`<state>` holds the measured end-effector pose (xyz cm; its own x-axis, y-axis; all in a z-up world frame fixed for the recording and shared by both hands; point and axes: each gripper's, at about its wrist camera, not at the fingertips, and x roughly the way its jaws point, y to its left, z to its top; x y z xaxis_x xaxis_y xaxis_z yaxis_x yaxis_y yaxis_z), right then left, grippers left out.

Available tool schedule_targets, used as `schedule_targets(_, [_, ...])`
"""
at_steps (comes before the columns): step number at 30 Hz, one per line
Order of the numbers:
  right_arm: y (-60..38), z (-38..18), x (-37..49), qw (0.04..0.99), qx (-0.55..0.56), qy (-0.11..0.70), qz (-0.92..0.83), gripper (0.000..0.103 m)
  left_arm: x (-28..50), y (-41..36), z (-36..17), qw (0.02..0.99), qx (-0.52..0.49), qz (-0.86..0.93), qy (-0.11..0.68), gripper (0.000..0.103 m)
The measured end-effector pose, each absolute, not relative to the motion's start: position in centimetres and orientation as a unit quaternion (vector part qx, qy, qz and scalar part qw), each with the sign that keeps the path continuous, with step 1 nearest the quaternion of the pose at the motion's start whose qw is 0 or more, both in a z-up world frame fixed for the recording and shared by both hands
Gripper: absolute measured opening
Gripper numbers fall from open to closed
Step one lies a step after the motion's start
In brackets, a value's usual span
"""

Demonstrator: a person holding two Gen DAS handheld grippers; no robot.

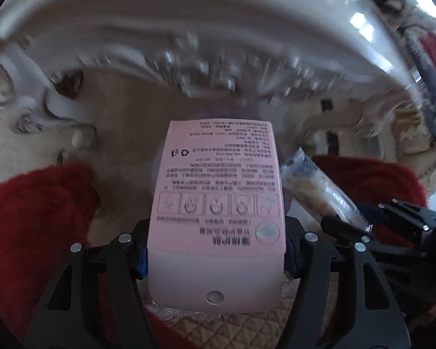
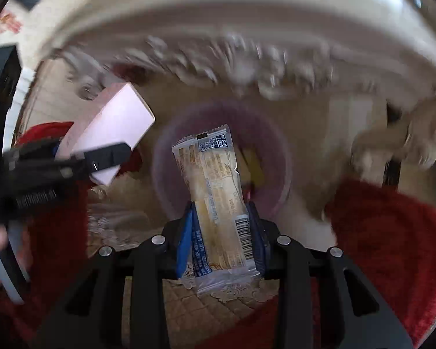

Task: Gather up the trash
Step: 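Carry the pink box and snack bar over the wastebasket and open both tools, then grasp the long red box with the left tool while the right tool grasps the orange peel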

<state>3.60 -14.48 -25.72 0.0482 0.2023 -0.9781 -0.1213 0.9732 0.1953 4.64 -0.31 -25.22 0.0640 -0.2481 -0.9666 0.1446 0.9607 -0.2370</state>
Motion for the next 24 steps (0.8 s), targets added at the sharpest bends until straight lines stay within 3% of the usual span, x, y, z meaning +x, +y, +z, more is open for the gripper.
schedule_targets(3, [-14.3,-26.8,4.0,0.716,0.018,0.692,0.093,0.037,4.2,-1.4,-26.9,0.716,-0.015,-0.129,0.686,0.067])
schedule_targets(4, [-14.1,-26.9,4.0,0.719,0.009,0.689,0.088,0.042,4.1,-1.7,-27.2,0.715,-0.012,-0.129,0.687,0.069])
schedule_targets(6, [-14.0,-27.0,4.4,0.727,-0.012,0.683,0.066,0.061,3.9,-0.8,-27.3,0.721,-0.006,-0.108,0.685,0.070])
schedule_targets(7, [-14.3,-27.3,4.6,0.727,-0.010,0.684,0.062,0.065,4.0,-0.6,-27.4,0.723,-0.011,-0.103,0.683,0.073])
schedule_targets(9, [-14.9,-27.5,5.1,0.723,0.008,0.688,0.060,0.067,3.9,0.4,-27.4,0.725,-0.024,-0.092,0.682,0.083])
schedule_targets(13, [-15.6,-26.9,4.6,0.729,0.021,0.681,0.064,0.067,3.9,0.9,-26.2,0.727,-0.036,-0.089,0.679,0.084])
schedule_targets(16, [-16.2,-23.8,4.0,0.760,0.037,0.644,0.076,0.067,3.6,1.5,-22.7,0.762,-0.033,-0.092,0.640,0.084])
schedule_targets(20, [-17.9,-17.0,4.8,0.838,0.054,0.537,0.079,0.067,5.5,3.5,-15.3,0.835,-0.068,-0.093,0.539,0.084])
schedule_targets(24, [-19.3,-11.6,8.8,0.899,0.057,0.430,0.059,0.084,11.4,4.2,-9.3,0.873,-0.088,-0.102,0.469,0.087])
